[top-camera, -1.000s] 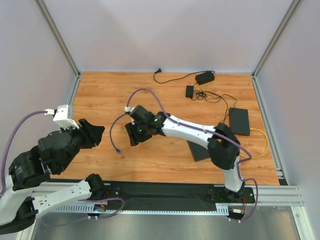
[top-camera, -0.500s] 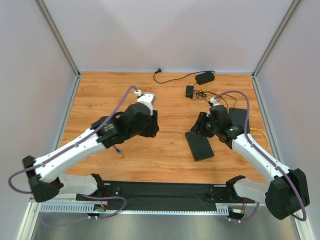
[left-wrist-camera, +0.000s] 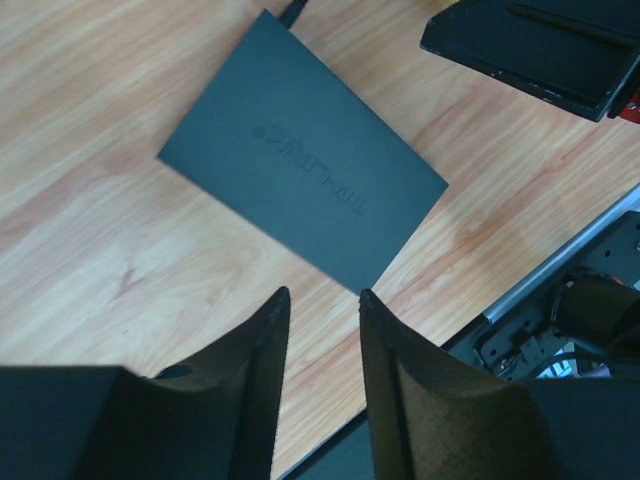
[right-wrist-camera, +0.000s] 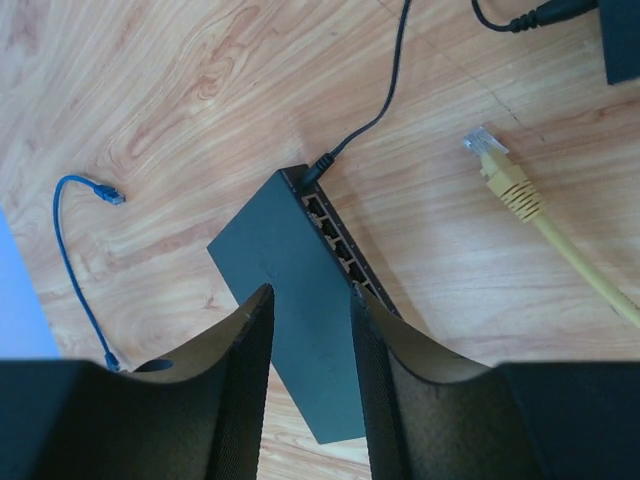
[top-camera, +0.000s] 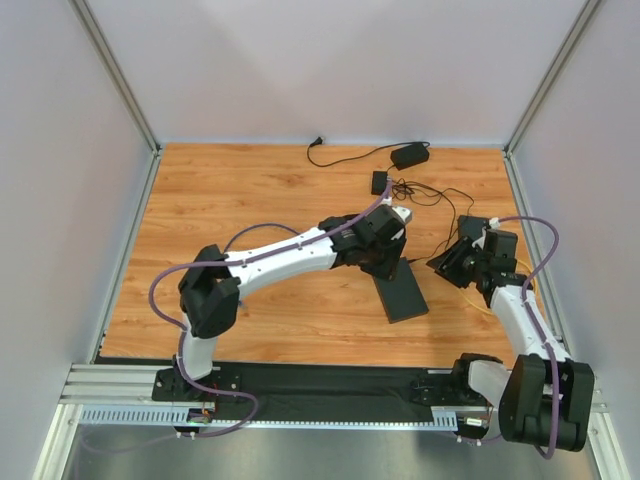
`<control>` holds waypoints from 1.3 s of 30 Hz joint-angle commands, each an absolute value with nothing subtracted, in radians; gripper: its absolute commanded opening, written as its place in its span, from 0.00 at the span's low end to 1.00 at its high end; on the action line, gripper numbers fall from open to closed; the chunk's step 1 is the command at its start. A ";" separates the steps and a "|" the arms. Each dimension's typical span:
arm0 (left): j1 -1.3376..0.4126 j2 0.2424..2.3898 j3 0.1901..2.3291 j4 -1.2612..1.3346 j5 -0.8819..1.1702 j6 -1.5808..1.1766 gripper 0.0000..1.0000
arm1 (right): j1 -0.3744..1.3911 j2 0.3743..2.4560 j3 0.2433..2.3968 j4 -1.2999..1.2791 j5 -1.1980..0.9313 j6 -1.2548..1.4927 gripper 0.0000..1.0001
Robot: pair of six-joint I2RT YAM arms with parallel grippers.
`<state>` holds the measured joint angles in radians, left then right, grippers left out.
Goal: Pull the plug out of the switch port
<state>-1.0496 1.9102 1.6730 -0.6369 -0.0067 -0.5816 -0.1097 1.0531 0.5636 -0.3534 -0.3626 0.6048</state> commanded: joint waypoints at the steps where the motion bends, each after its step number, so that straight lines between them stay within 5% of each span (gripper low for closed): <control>1: -1.060 1.977 1.746 -0.597 0.049 -0.589 0.38 | -0.176 1.094 0.520 -0.240 -0.511 0.601 0.38; 15: -1.058 2.246 1.928 -0.621 0.051 -0.612 0.33 | -0.196 1.290 0.456 0.069 -0.589 0.696 0.36; 39: -1.043 2.279 1.825 -0.609 0.054 -0.641 0.30 | -0.130 1.537 0.477 0.296 -0.549 0.868 0.29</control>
